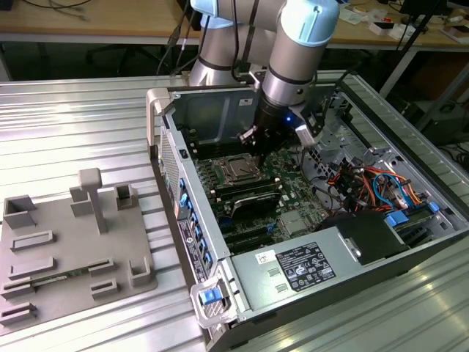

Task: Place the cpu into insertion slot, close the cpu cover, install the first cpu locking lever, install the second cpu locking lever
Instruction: 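Install the second cpu locking lever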

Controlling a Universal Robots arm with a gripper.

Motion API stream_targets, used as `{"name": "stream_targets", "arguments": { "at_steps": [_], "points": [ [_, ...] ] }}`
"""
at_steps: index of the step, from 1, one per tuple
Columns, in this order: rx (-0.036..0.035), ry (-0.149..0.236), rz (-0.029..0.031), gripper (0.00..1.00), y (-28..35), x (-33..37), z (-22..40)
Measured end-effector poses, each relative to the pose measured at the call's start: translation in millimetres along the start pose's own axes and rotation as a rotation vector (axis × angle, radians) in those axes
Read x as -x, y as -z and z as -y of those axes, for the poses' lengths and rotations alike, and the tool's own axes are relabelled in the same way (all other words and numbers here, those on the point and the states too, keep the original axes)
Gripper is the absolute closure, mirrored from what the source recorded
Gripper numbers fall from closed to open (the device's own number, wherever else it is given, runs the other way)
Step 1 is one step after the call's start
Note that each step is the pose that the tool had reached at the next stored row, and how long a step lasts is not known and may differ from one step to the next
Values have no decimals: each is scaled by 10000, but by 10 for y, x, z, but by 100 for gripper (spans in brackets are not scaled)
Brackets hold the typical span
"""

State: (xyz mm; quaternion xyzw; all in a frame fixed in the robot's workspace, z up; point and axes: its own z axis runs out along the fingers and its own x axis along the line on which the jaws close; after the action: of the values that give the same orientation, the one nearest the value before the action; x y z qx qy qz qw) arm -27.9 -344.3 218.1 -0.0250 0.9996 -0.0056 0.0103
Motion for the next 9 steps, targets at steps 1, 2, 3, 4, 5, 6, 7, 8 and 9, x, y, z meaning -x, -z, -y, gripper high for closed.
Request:
{"name": "stream_targets", "arguments": {
  "at_steps": [1, 2, 3, 4, 5, 6, 7, 8, 9],
  "points": [
    [-1, -2, -8, 89, 0, -1, 22],
    [-1, -5, -14, 89, 0, -1, 47],
    [0, -6, -18, 89, -1, -2, 71],
    [-1, -8, -23, 89, -1, -3, 96],
    [0, -14, -39, 89, -1, 0, 135],
    [0, -19, -49, 89, -2, 2, 158],
    [0, -23, -56, 89, -2, 2, 181],
    [0, -26, -61, 89, -2, 2, 202],
    [-7, -26, -64, 89, -4, 1, 213]
  ]
}}
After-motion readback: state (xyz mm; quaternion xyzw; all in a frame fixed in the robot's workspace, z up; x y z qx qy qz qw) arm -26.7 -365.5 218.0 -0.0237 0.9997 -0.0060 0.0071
